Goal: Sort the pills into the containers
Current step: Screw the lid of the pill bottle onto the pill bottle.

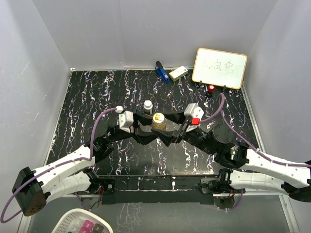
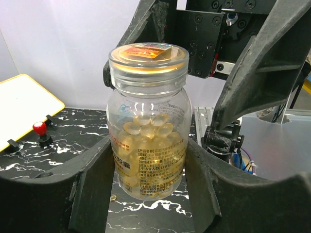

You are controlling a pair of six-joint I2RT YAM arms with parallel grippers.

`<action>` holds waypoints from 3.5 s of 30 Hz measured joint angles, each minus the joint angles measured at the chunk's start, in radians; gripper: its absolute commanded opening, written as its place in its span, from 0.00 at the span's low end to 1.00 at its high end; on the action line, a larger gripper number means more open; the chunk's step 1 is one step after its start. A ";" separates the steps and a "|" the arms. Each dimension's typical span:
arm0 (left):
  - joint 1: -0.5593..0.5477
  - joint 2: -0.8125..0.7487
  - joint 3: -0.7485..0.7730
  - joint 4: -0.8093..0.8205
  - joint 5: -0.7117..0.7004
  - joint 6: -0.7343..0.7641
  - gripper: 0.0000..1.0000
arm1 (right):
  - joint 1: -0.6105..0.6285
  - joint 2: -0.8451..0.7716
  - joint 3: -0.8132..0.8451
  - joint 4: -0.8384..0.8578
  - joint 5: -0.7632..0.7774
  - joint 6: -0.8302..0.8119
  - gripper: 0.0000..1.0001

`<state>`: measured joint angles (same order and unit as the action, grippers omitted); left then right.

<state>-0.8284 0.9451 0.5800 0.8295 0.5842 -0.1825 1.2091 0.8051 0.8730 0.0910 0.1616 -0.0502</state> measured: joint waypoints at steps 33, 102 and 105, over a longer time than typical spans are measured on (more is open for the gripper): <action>0.002 -0.002 0.000 -0.018 -0.045 0.000 0.00 | 0.002 0.059 -0.007 0.116 0.111 -0.001 0.04; -0.005 0.075 0.029 0.030 -0.637 0.235 0.00 | 0.015 0.032 0.074 -0.003 0.409 0.024 0.73; -0.005 0.056 0.035 -0.028 -0.459 0.216 0.00 | 0.015 0.005 0.066 0.010 0.366 0.014 0.73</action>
<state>-0.8333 1.0016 0.6155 0.8017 0.1249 0.0338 1.2240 0.8101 0.9394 0.1009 0.5274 -0.0364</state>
